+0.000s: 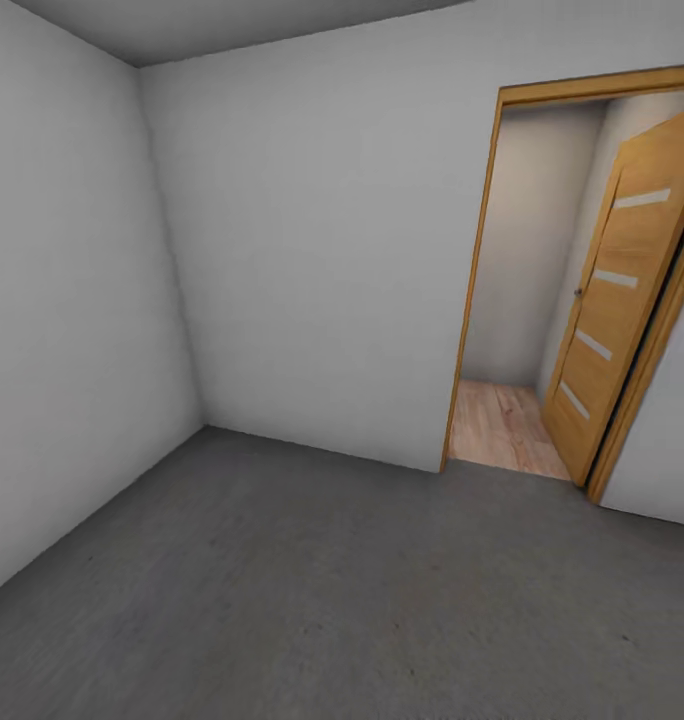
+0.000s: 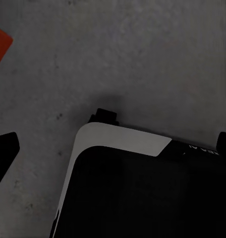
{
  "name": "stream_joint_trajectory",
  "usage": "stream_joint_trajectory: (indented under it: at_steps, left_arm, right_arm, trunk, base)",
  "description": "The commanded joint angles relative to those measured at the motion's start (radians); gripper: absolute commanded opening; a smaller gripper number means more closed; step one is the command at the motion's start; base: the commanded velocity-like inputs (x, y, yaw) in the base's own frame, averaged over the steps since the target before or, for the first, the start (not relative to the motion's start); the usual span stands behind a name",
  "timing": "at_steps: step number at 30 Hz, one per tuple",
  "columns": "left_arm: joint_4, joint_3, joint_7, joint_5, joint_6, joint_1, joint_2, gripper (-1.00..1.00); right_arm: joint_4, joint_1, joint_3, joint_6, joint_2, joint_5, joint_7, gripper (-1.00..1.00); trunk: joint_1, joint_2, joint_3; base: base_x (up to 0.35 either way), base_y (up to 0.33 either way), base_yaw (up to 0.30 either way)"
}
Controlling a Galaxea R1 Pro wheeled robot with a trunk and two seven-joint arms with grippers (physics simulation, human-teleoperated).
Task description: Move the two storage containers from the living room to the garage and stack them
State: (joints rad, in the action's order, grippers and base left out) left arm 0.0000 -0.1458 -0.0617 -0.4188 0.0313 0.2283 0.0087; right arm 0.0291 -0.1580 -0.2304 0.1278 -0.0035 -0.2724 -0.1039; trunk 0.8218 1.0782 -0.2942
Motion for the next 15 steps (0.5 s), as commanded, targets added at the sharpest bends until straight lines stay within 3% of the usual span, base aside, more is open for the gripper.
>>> stream_joint_trajectory:
  at_steps: [1, 15]
  left_arm:
    - [0.000, -0.008, -0.002, -0.008, 0.002, 0.000, 0.000, 1.00]
    - [0.000, -0.009, -0.003, -0.008, 0.003, 0.000, 0.000, 1.00]
  right_arm:
    - [0.003, -0.001, -0.008, 0.005, 0.000, -0.009, 0.000, 1.00]
    - [0.003, -0.001, -0.009, 0.005, 0.002, -0.010, 0.000, 1.00]
  trunk:
    - [0.000, 0.001, -0.001]
    - [0.000, 0.001, 0.008]
  base:
    - [0.000, 0.000, -0.296]
    - [0.000, 0.000, -0.296]
